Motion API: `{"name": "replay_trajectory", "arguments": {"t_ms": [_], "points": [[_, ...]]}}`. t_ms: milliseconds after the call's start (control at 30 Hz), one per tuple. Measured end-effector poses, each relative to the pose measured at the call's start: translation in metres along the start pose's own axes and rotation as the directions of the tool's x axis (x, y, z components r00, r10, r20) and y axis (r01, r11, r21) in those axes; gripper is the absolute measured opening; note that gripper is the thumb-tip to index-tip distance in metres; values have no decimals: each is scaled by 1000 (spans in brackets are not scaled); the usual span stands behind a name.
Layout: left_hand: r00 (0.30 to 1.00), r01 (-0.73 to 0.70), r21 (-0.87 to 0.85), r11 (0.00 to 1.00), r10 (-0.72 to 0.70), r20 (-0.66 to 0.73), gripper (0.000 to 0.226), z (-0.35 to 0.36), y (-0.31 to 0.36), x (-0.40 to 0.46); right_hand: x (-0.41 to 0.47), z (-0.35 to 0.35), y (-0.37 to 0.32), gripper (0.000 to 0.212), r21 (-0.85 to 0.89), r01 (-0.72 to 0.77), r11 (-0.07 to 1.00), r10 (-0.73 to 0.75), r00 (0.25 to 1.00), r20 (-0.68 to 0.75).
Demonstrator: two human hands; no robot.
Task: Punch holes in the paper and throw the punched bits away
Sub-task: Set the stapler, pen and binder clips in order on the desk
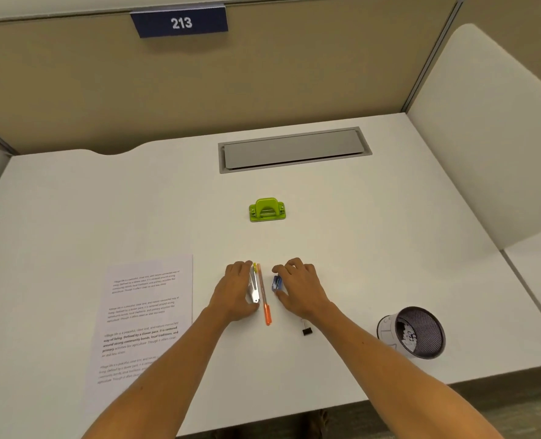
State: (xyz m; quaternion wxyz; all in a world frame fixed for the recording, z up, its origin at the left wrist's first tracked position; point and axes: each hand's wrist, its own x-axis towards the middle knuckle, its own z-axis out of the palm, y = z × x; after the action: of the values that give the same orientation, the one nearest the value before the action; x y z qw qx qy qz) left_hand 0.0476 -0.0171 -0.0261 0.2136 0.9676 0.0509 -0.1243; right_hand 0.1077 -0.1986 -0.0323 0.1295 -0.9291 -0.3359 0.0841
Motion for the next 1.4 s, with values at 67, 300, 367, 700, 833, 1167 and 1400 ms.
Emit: {"name": "replay_trajectory", "arguments": {"t_ms": [67,300,367,700,833,1167,1400], "points": [[1000,13,-17,1000,-13,-3,92,2,1,0,-1,-1,2,38,19,-8,1000,8,1000,-22],[1000,2,-15,1000,-2,-24,90,0,4,-5,-1,-12,13,42,21,11,1000,-10,999,-41],[999,-14,-32,999,13,-41,91,-3,5,-6,-1,-19,17,43,20,19,1000,-18,999,-48],[983,-93,-51,994,83,-163,87,-32,43,3,-1,-53,44,44,-55,68,996,-72,995,-70],[980,-125,-59,990,114,-161,88,-40,57,16,-3,-63,57,44,-77,50,996,-56,996,-74],[940,-323,-19,946,319,-118,86,-60,77,78,-8,-83,91,37,-81,-125,989,110,979,-175],[899,-437,-55,898,433,-72,83,-59,108,124,-25,-96,136,36,-9,-312,950,300,920,-253]]}}
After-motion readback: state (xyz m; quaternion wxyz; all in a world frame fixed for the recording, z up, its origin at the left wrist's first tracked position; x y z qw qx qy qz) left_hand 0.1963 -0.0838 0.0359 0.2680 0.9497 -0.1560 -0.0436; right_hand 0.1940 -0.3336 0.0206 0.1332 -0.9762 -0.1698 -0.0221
